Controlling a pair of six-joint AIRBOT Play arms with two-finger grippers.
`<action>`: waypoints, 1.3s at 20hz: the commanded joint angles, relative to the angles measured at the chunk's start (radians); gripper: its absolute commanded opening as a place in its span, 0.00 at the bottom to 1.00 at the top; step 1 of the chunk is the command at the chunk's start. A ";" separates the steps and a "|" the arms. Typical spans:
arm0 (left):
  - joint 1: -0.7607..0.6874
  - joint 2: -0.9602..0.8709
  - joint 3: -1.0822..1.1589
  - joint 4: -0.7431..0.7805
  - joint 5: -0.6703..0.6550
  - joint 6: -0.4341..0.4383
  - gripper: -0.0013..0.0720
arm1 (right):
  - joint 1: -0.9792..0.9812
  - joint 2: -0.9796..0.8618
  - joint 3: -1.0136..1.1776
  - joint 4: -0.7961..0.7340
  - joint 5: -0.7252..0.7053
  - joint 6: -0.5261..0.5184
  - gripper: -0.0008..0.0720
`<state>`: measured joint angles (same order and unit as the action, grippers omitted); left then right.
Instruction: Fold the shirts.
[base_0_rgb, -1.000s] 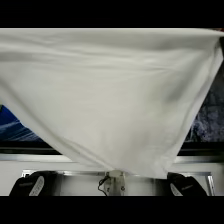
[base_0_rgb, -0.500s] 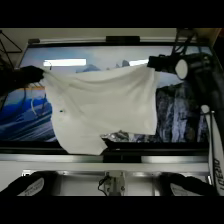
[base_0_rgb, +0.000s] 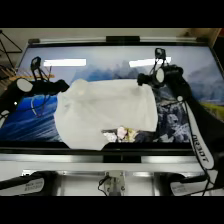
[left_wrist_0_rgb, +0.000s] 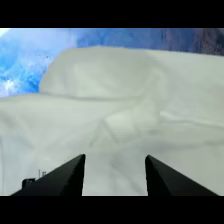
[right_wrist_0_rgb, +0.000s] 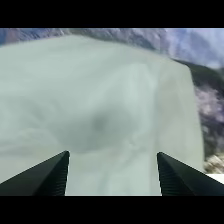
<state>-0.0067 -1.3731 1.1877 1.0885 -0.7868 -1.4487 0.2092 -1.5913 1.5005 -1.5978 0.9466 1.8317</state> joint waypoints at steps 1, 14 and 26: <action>0.107 -0.008 0.090 0.065 -0.359 -0.011 0.66 | -0.115 0.041 0.000 0.054 0.351 -0.238 0.88; 0.118 0.059 -0.398 0.045 -0.384 -0.004 0.64 | -0.312 0.019 -0.312 0.470 0.436 -0.452 0.68; 0.118 0.060 -0.427 0.037 -0.380 -0.004 0.63 | -0.311 -0.010 -0.441 0.491 0.427 -0.488 0.68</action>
<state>0.1123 -1.3140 0.7631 1.1244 -1.1694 -1.4525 -0.1020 -1.5997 1.0790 -1.1114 1.3903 1.3487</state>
